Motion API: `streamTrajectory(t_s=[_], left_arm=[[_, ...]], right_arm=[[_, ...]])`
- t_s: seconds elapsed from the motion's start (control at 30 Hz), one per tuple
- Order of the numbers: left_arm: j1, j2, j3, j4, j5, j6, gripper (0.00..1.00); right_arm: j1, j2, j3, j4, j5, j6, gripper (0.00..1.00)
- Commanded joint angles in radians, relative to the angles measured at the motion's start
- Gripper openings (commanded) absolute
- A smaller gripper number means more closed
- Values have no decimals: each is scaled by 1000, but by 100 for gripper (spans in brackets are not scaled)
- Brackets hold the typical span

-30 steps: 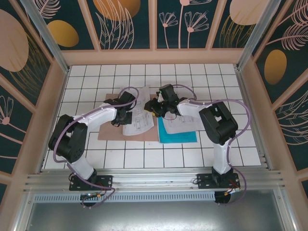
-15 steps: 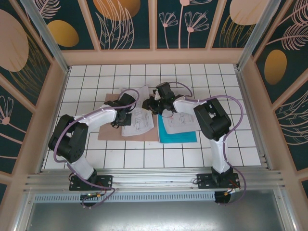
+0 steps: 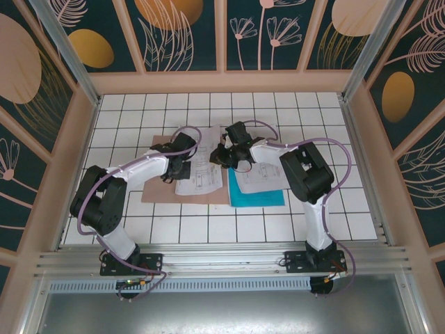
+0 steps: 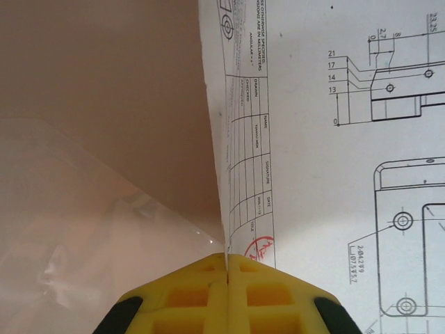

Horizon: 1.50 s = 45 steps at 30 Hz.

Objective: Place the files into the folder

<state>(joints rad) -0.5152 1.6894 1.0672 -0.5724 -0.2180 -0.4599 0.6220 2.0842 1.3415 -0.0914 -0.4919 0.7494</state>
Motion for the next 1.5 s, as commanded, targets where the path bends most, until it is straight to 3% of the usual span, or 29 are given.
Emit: streamTrajectory(t_s=[0.0,0.07,0.2,0.23,0.3,0.4,0.53,0.67,0.93,0.97,1.0,1.47], left_arm=[[9,10,38,-9,0,6,0],[9,9,53,-22,4,-2,0],[27,-18,73,-54,26,-41,1],[42,-32,70,-56,46,-56,10],[93,-74,47,-50,91,-101,44],[184,-132,0,-30,162,-156,63],[300,-190,-61,-1,244,-233,78],[374,-233,-101,14,280,-318,87],[452,-267,-230,64,369,-485,91],[454,-275,-246,70,369,-501,98],[457,-284,-261,78,368,-518,99],[498,-323,-364,156,410,-567,99]], right_arm=[[14,-36,8,-51,41,-24,8],[15,-44,6,-59,59,-28,0],[14,-78,1,-79,116,-56,0],[13,-88,-1,-80,129,-65,0],[11,-115,-13,-70,157,-87,0],[6,-163,-41,-32,195,-133,0],[7,-209,-60,18,243,-213,0],[6,-256,-85,85,278,-284,0],[4,-296,-99,150,280,-383,0],[3,-300,-99,154,274,-396,0],[3,-305,-99,157,265,-408,0],[25,-426,-242,193,145,-463,0]])
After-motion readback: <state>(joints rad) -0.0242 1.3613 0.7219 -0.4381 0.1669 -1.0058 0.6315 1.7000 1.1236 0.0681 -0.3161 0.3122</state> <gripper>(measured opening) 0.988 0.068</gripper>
